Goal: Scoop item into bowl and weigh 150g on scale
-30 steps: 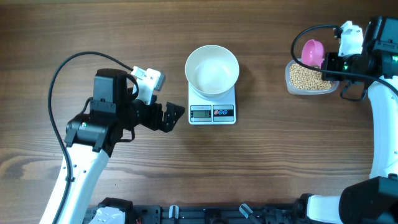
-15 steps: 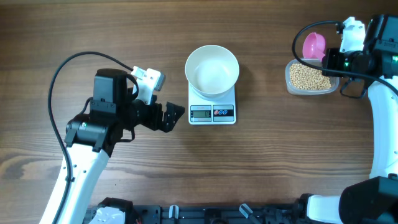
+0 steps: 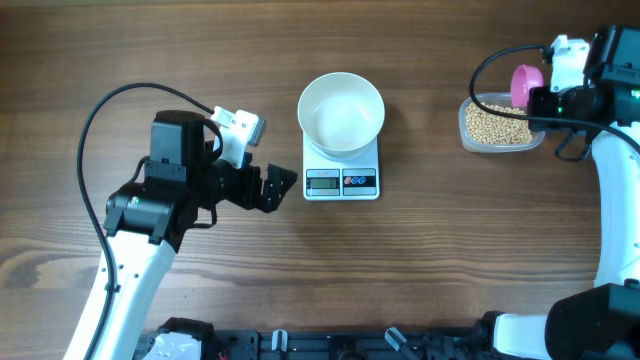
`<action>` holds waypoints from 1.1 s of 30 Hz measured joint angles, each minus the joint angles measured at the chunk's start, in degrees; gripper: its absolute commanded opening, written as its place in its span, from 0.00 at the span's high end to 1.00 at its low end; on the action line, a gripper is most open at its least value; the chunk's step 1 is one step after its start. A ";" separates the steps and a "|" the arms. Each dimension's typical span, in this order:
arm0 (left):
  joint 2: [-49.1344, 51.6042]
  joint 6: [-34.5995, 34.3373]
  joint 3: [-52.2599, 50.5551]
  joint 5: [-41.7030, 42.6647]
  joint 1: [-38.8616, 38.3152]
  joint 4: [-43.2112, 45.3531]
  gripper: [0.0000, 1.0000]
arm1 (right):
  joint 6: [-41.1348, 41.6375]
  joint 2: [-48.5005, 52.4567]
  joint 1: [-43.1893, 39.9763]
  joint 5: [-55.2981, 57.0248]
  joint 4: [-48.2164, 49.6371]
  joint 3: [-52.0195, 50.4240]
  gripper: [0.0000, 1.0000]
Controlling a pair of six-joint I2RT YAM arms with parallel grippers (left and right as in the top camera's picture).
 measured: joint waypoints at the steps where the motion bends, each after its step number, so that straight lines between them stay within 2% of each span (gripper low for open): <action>1: 0.00 0.00 0.00 0.00 0.00 -0.02 0.00 | -0.13 0.00 0.00 0.37 -0.35 0.00 0.96; 11: 0.00 0.00 -0.02 0.00 0.00 -0.02 0.00 | -0.09 0.00 0.00 1.05 -2.69 -0.09 0.96; 22: 0.00 0.00 0.00 0.00 0.00 -0.04 0.00 | -0.09 0.02 0.00 1.44 2.51 -7.65 0.96; 33: 0.00 0.00 0.00 0.00 0.00 -0.04 0.00 | -0.94 1.29 0.00 4.02 5.38 -8.00 0.96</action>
